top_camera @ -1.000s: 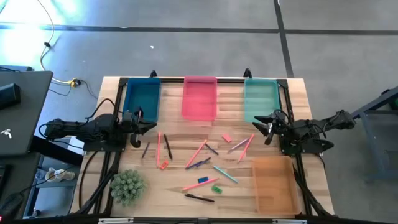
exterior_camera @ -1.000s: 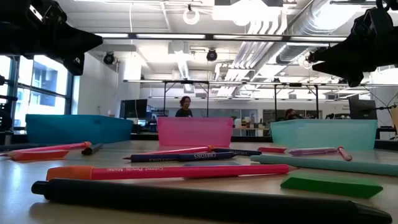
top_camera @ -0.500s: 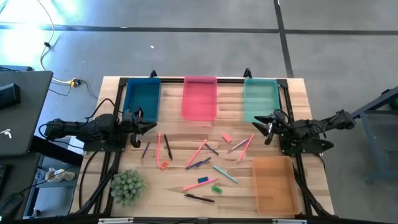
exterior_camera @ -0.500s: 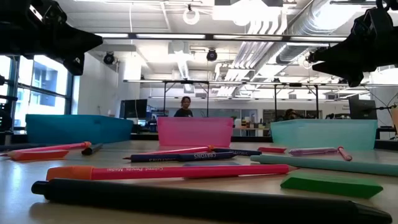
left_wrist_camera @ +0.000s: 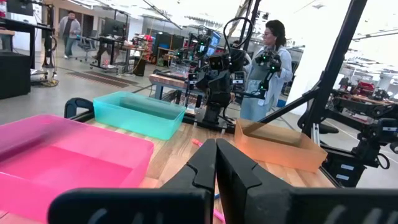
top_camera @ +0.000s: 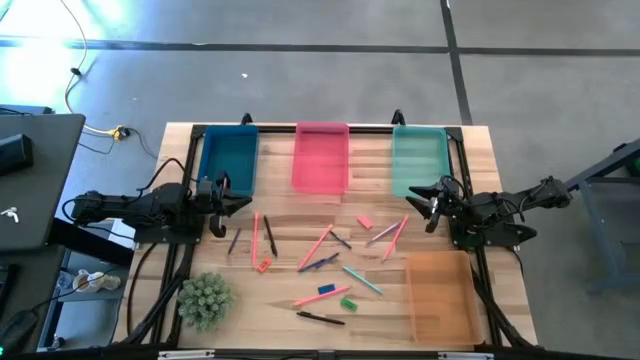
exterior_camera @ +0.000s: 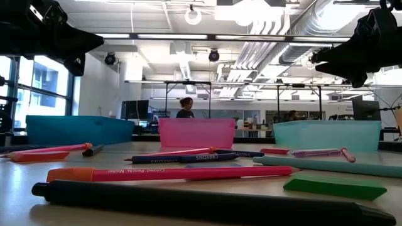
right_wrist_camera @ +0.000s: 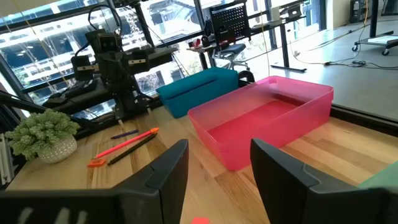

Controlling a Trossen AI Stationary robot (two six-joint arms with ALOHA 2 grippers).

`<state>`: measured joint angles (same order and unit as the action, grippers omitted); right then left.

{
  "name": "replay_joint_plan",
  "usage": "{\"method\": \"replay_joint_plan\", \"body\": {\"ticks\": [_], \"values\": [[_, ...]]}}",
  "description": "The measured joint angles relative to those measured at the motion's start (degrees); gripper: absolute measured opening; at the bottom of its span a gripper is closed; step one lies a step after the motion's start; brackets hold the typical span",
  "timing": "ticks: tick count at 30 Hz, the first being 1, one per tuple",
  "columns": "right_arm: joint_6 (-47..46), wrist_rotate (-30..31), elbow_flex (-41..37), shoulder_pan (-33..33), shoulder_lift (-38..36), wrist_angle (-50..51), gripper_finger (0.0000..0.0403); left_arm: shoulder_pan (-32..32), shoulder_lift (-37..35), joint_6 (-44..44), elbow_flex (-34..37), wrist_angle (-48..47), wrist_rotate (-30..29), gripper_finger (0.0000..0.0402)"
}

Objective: Sort crayons/erasers/pens/pencils in bins

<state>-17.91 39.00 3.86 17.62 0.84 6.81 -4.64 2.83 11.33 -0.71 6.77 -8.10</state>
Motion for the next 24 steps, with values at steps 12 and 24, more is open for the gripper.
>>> {"method": "replay_joint_plan", "body": {"ticks": [12,24], "values": [[0.0,0.0,0.0,0.0,-0.02,-0.02,0.0165,0.01,-0.02,0.0,-0.01,0.0,0.02,0.0001],[0.0,0.0,0.0,0.0,0.0,-0.02,0.0165,0.02,0.0,0.0,-0.02,0.16,-2.75,0.0001]]}}
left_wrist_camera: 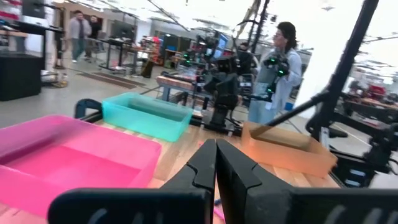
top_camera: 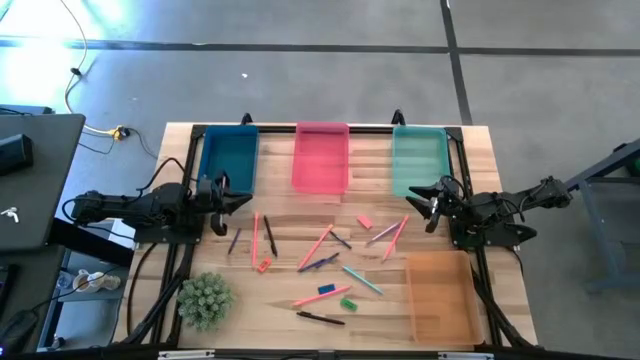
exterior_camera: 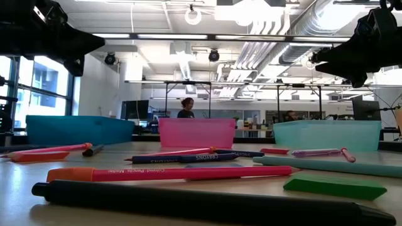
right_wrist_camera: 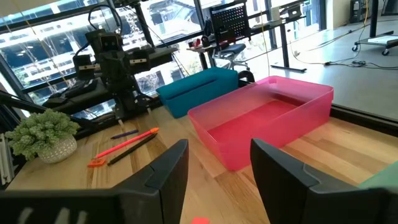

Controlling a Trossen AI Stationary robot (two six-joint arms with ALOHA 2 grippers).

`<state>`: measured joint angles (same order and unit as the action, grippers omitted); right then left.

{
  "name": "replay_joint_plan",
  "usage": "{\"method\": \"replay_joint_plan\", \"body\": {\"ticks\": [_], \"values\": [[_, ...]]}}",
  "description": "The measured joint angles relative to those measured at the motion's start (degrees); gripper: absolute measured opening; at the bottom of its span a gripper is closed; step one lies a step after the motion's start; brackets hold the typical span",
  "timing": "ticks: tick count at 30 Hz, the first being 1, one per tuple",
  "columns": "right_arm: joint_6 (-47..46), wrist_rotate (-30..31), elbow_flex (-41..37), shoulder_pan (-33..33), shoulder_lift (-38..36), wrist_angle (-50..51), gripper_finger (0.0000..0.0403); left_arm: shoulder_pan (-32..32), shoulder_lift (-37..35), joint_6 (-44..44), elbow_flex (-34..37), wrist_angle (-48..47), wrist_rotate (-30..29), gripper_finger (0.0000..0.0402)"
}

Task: Sort crayons/erasers/pens/pencils in bins
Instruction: Put the pink pencil into the blue bin

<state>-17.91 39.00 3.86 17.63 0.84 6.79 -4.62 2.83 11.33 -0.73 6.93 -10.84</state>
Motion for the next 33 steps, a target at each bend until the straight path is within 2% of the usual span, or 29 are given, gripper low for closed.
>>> {"method": "replay_joint_plan", "body": {"ticks": [12,22,33], "values": [[0.0,0.0,0.0,0.0,-0.01,0.0,0.0165,0.0,0.0,0.96,0.0,0.68,-0.64,0.0],[0.0,0.0,0.0,-0.02,-0.01,0.01,0.0165,0.0,0.0,-0.41,0.02,9.25,-0.73,0.0001],[0.0,0.0,0.0,-0.02,0.0,0.01,0.0165,0.0,0.02,11.14,0.02,10.05,-0.58,0.0001]]}}
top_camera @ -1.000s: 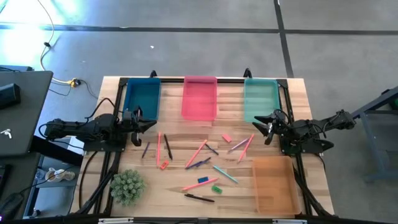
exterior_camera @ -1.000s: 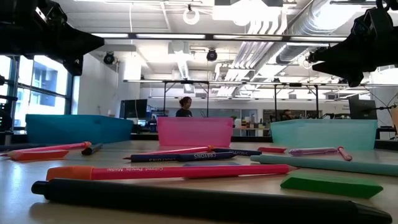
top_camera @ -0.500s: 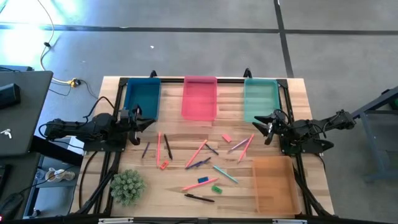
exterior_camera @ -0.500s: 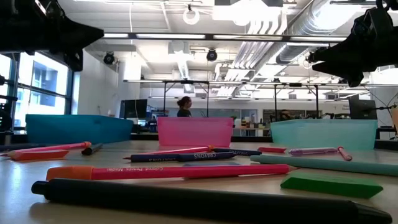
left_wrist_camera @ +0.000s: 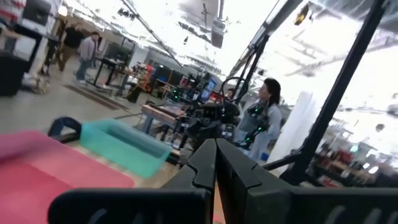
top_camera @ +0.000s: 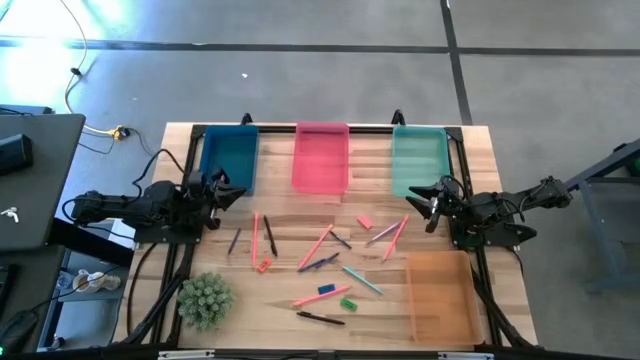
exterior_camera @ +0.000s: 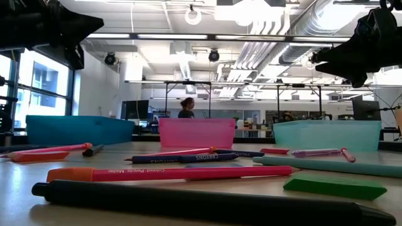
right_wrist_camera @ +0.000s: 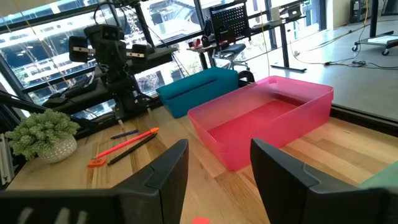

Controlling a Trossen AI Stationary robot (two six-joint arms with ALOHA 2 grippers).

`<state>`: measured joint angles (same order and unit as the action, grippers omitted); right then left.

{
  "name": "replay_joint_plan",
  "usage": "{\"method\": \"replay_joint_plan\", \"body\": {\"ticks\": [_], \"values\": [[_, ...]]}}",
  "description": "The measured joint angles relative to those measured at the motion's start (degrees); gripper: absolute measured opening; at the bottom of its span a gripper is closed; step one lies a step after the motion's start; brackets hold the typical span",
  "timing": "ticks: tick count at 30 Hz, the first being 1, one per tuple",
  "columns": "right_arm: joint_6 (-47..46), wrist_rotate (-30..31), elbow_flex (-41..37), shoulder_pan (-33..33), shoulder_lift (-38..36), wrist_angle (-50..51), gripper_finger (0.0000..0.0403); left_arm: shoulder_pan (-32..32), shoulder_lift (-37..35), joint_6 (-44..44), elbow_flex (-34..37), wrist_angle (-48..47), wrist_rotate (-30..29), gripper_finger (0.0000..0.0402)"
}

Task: Sort crayons/erasers/pens/pencils in bins
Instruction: Put the pink pencil into the blue bin

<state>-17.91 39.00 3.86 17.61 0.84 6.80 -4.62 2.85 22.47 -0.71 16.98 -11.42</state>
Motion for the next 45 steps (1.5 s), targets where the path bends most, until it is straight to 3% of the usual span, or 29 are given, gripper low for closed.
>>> {"method": "replay_joint_plan", "body": {"ticks": [8,12,17,21,27,32,37,40,45], "values": [[0.0,0.0,0.0,0.0,0.0,0.01,0.0165,-0.02,0.0,0.35,0.0,-0.16,0.48,0.0013],[0.0,0.0,0.0,0.01,-0.01,0.0,0.0165,-0.01,0.0,0.45,0.0,-2.7,-0.45,0.0048],[0.0,0.0,0.0,0.02,-0.02,-0.01,0.0165,-0.02,0.0,2.4,0.0,-3.32,-6.61,0.0105],[0.0,0.0,0.0,0.0,-0.02,-0.01,0.0165,-0.02,0.0,5.3,0.0,-2.77,-7.12,0.0136],[0.0,0.0,0.0,0.01,-0.01,-0.01,0.0165,0.15,-0.01,6.86,-0.06,1.63,-6.9,0.0142],[0.0,0.0,0.0,0.01,0.0,-0.01,0.0165,0.15,0.77,5.69,-4.9,-0.59,-8.87,0.0132],[0.0,0.0,0.0,0.02,0.0,-0.01,0.0165,0.13,5.32,4.79,-13.81,-9.93,-15.76,0.0131],[0.0,0.0,0.0,0.01,-0.01,-0.01,0.0165,0.13,9.22,7.4,-20.7,-20.77,-19.27,0.0131],[-0.01,0.0,0.0,0.0,-0.01,-0.01,0.0165,0.13,17.89,16.31,-31.32,-41.18,-19.84,0.0131]]}}
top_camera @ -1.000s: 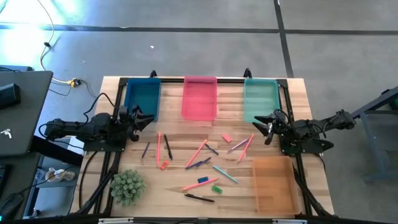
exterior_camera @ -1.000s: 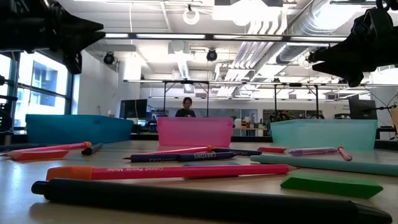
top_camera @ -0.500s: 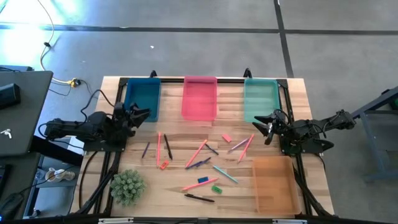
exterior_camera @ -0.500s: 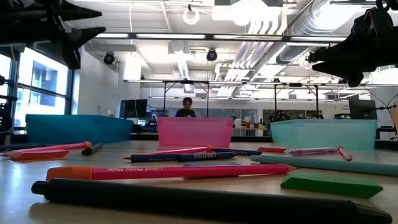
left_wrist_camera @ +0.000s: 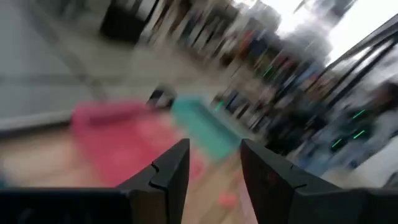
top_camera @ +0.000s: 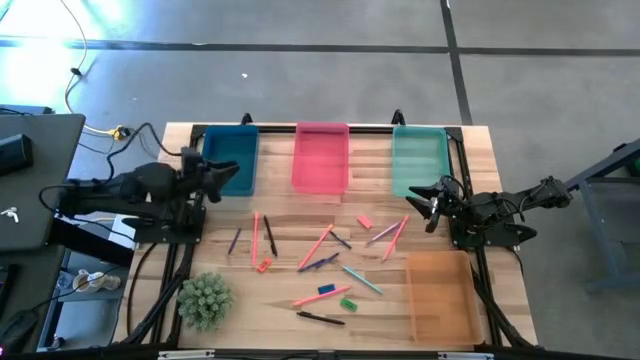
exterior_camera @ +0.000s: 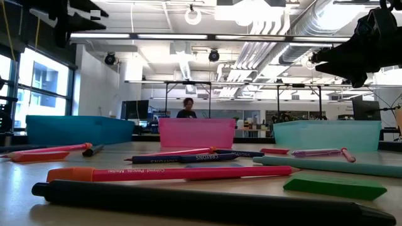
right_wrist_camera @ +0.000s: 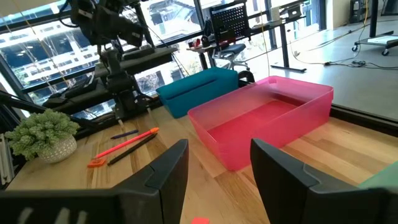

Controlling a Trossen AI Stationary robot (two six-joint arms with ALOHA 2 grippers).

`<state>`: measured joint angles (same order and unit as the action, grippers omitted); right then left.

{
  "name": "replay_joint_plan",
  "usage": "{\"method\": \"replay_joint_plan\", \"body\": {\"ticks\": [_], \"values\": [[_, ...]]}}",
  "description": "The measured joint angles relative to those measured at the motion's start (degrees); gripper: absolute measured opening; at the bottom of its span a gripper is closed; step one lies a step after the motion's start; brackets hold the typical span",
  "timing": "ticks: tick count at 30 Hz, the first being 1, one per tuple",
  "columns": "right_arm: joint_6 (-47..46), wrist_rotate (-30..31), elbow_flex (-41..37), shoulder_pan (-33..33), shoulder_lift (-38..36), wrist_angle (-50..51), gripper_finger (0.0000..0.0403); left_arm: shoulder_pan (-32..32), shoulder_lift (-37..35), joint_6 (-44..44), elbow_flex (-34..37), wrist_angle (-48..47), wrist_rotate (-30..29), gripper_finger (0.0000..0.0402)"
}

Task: Sort crayons/erasers/pens/pencils in bins
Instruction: Put the pink pencil into the blue bin

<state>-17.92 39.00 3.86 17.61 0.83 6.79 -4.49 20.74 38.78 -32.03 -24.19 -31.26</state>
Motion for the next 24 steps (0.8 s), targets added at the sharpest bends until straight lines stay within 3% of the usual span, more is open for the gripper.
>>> {"method": "replay_joint_plan", "body": {"ticks": [4,13,24], "values": [[0.01,0.0,0.0,0.0,0.01,-0.01,0.0165,0.0,7.95,9.23,-5.82,-11.19,3.14,0.0131],[-0.01,0.0,0.0,0.01,0.01,-1.58,0.0165,0.0,23.05,24.05,-13.53,-25.87,12.81,0.0131],[-14.09,-0.02,-0.01,0.0,0.01,-2.34,0.0165,0.02,35.14,35.75,-13.75,-27.51,17.66,0.0131]]}}
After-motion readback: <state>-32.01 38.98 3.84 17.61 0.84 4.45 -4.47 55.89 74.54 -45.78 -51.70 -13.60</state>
